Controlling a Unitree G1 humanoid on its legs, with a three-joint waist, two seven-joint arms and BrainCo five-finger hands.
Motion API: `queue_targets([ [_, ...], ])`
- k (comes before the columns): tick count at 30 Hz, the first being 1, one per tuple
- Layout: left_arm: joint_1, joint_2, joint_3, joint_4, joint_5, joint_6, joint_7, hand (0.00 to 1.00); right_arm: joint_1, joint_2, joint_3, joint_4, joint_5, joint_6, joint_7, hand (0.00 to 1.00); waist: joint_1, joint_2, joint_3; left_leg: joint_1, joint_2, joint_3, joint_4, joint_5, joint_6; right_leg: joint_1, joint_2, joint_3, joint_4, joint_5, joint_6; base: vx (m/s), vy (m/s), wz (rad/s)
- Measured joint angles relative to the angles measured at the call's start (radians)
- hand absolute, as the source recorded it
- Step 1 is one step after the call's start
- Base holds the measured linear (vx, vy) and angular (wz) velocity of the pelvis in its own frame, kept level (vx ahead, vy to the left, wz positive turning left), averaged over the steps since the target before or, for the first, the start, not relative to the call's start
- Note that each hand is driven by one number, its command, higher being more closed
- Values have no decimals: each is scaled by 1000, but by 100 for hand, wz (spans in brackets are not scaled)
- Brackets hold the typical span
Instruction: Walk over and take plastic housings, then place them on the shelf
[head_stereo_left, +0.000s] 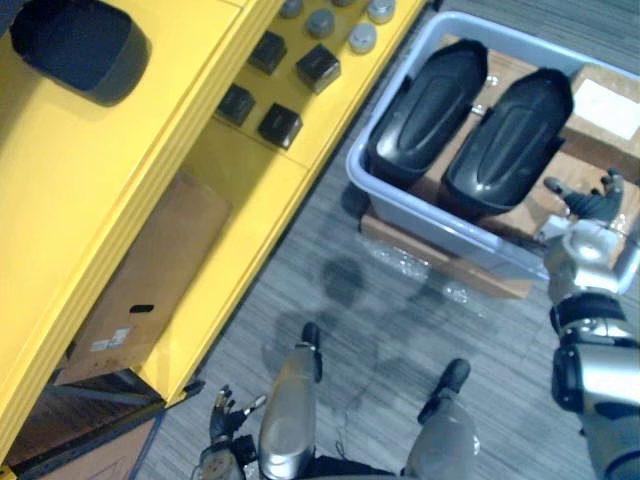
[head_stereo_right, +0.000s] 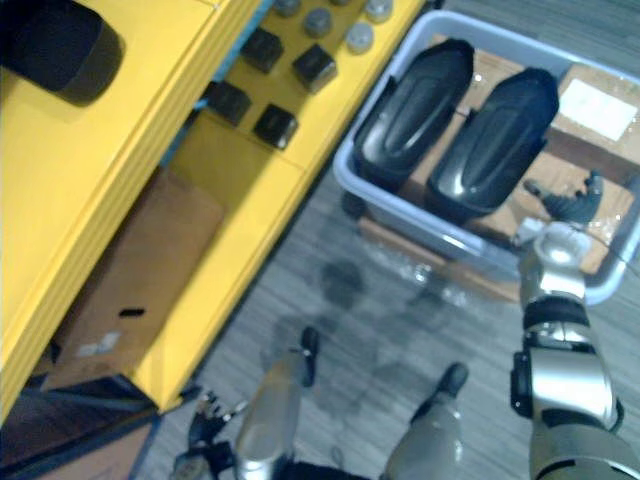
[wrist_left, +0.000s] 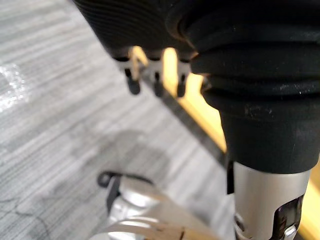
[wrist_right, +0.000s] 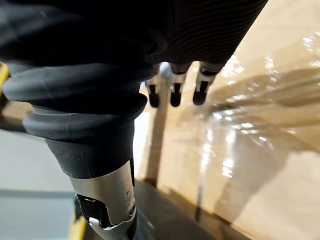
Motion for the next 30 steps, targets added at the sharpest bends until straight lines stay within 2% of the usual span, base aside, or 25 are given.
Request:
queue_targets([
  [2, 0, 2, -14, 5, -5, -9, 0, 0, -22, -9, 6, 29, 0, 5, 0, 0, 7, 6, 2, 2, -2, -6, -17, 12, -3, -2, -2, -6, 10, -6, -4, -65, -14, 11],
  [4, 0, -4, -38, 15, -7, -18, -5, 0, -53, -40, 8, 48, 0, 9, -1, 0, 23, 28, 2, 2, -8, -10, -33, 25, -3, -8, -9, -9, 17, -8, -4, -88, -3, 8],
  [7, 2, -6, -53, 33, -18, -20, -6, 0, -90, -46, 31, 55, -1, 37, 1, 0, 26, 36, -4, 2, -22, -16, -61, 51, -1, -23, -22, -11, 25, -8, -4, -39, 0, 9],
  [11, 4, -1, -76, 34, -39, -19, -7, 0, -99, -58, 47, 81, -7, 53, 3, 0, 39, 39, -6, 1, -26, -23, -61, 53, -1, -19, -26, -19, 27, -8, -4, -18, 6, 6],
  [14, 4, -4, -87, 41, -46, -19, -8, 0, -109, -77, 50, 98, -23, 71, 15, 0, 53, 50, -13, -1, -32, -28, -63, 55, 0, -18, -31, -28, 29, -10, -4, -15, 8, 6],
  [17, 4, -8, -92, 51, -48, -18, -11, 0, -127, -87, 69, 116, -39, 87, 24, 0, 55, 60, -21, -4, -34, -30, -66, 56, 0, -19, -33, -32, 30, -12, -4, -3, -1, 1],
  [18, 4, -10, -93, 54, -49, -18, -13, 0, -129, -90, 69, 116, -41, 97, 24, 100, 57, 64, -23, -5, -35, -30, -66, 56, 0, -20, -34, -33, 30, -13, -3, -6, -3, 4],
  [20, 4, -13, -115, 60, -78, -13, -27, 0, -139, -120, 80, 116, -62, 171, 16, 100, 70, 82, -36, -15, -38, -32, -65, 56, 0, -26, -36, -37, 31, -14, -2, -9, -2, 6],
  [21, 2, -15, -121, 63, -83, -12, -28, 0, -143, -131, 87, 116, -69, 188, 10, 100, 75, 88, -40, -20, -38, -33, -64, 56, 0, -29, -36, -39, 33, -14, -2, -11, 0, 7],
  [23, 0, -23, -123, 75, -85, -10, -30, 0, -151, -172, 86, 118, -101, 250, -16, 100, 83, 99, -48, -36, -46, -50, -62, 59, 0, -36, -41, -52, 38, -16, -2, -8, -4, 15],
  [25, 0, -23, -127, 78, -86, -9, -31, 0, -151, -184, 85, 124, -112, 291, -21, 100, 88, 103, -50, -36, -48, -55, -61, 59, 0, -35, -44, -58, 44, -19, -3, -10, -2, 12],
  [28, -3, -23, -138, 84, -114, -9, -37, 0, -165, -209, 84, 146, -151, 401, -23, 100, 104, 105, -52, -35, -50, -57, -60, 58, 0, -36, -51, -62, 62, -33, -4, -9, -5, 4],
  [30, -5, -22, -153, 93, -116, -11, -38, 0, -167, -214, 84, 159, -193, 448, -24, 100, 107, 110, -56, -35, -57, -61, -63, 58, 0, -39, -60, -67, 74, -44, 1, -15, -1, 12],
])
